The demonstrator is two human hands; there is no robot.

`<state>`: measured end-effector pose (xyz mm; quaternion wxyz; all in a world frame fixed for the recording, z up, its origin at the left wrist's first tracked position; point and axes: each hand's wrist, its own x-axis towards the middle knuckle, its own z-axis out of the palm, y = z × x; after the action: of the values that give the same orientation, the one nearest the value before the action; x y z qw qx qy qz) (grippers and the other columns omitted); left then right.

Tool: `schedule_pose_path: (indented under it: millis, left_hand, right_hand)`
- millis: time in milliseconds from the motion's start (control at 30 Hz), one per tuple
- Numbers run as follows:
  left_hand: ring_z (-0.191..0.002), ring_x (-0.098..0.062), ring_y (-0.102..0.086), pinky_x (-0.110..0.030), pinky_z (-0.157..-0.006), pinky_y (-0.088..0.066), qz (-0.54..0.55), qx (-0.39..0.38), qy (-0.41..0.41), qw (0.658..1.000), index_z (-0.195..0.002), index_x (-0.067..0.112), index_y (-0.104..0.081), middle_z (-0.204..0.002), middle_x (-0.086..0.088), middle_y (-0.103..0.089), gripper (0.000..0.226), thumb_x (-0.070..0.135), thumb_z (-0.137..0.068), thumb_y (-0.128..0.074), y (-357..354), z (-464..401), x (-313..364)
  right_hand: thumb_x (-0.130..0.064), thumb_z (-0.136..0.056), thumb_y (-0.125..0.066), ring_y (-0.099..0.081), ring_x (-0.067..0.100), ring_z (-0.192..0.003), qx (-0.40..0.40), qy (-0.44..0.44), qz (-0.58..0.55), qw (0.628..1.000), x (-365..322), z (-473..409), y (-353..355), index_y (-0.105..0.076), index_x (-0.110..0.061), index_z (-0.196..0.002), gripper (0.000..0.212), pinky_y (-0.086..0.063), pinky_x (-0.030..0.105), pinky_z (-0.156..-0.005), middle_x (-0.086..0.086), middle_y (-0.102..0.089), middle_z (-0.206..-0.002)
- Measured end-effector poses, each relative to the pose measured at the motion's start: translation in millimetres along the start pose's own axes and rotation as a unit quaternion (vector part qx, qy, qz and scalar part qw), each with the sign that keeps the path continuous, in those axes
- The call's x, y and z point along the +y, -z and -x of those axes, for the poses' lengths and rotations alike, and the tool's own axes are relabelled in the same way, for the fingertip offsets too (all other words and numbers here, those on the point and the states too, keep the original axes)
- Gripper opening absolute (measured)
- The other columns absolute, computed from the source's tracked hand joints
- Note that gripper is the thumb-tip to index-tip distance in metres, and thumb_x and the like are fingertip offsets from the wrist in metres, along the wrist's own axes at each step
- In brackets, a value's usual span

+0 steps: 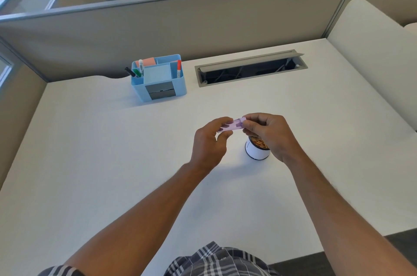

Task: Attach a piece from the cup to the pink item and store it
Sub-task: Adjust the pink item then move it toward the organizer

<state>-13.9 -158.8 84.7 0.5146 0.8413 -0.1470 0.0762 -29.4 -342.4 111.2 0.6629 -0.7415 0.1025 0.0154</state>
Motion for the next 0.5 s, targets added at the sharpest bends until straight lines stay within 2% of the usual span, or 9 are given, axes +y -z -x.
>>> schedule_pose_path:
  millis: [300, 400, 500]
  left_hand:
    - [-0.087, -0.006, -0.060, -0.012, -0.080, -0.047, -0.009, 0.009, 0.031, 0.999, -0.108, 0.016, -0.071, -0.103, 0.002, -0.075, 0.031, -0.003, -0.084, -0.069, 5, -1, -7]
    - [-0.091, -0.014, -0.064, -0.023, -0.083, -0.051, -0.043, -0.004, 0.015, 0.999, -0.110, 0.015, -0.070, -0.105, 0.000, -0.075, 0.030, -0.003, -0.085, -0.068, 12, -1, -15]
    - [-0.100, -0.022, -0.065, -0.033, -0.089, -0.054, -0.116, -0.038, -0.019, 0.992, -0.118, 0.011, -0.067, -0.114, -0.006, -0.072, 0.031, 0.001, -0.089, -0.066, 24, 1, -28]
  right_hand:
    - [-0.013, -0.089, -0.076, -0.076, 0.019, -0.080, -0.002, 0.008, 0.000, 1.000, 2, -5, -16, -0.080, -0.021, -0.092, 0.010, -0.059, 0.030, -0.082, 0.004, -0.081, -0.090]
    - [-0.006, -0.090, -0.073, -0.074, 0.014, -0.074, -0.006, -0.002, -0.024, 1.000, 5, -6, -26, -0.079, -0.017, -0.090, 0.012, -0.059, 0.023, -0.077, 0.006, -0.080, -0.089]
    - [-0.008, -0.092, -0.073, -0.074, 0.016, -0.077, -0.021, -0.018, -0.020, 0.999, 15, -8, -42, -0.079, -0.022, -0.089, 0.016, -0.060, 0.029, -0.084, 0.001, -0.080, -0.089]
